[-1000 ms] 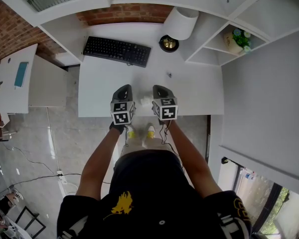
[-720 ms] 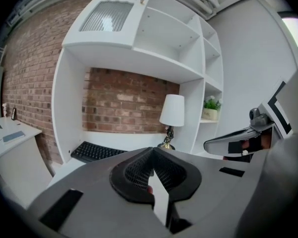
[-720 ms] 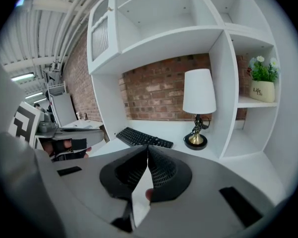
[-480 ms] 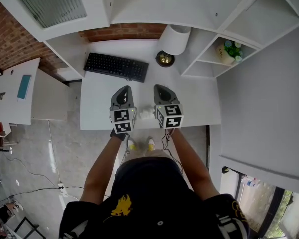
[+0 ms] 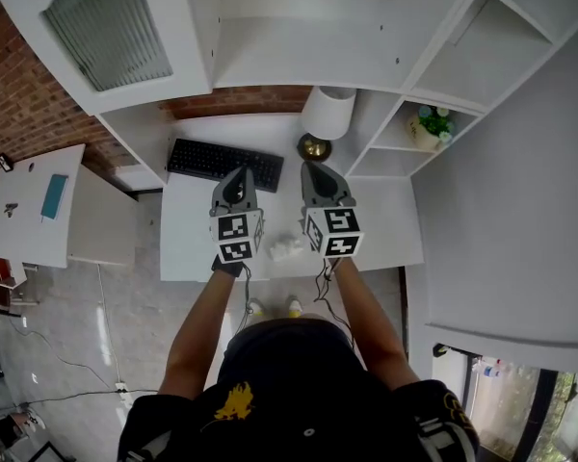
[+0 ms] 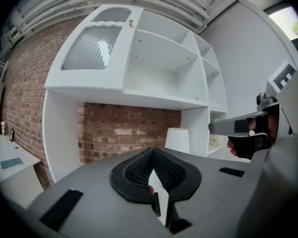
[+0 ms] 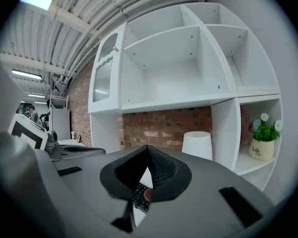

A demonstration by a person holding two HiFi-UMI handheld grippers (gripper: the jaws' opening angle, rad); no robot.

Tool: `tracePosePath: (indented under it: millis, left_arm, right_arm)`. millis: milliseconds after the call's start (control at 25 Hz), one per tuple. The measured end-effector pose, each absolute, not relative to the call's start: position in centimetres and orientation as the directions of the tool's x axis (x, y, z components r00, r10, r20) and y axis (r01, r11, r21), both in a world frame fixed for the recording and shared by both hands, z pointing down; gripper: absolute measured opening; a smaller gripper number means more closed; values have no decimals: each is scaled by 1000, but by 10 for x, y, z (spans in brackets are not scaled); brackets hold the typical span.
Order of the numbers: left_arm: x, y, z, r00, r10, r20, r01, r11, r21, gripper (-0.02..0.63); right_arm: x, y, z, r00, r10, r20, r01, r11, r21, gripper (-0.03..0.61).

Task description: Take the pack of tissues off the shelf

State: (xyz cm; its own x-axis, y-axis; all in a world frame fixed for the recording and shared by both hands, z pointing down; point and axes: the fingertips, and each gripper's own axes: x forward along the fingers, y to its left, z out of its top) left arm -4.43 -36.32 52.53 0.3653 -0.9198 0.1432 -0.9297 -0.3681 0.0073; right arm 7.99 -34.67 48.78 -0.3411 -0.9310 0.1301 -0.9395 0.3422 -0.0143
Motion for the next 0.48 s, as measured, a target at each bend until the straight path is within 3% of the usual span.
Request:
tracePosePath:
  millis: [480]
  left_arm:
    - [-43, -378, 479, 377, -924, 62, -925, -379, -14, 17]
  right_arm:
    - [120, -360, 425, -265, -964, 9, -964, 264, -14, 3]
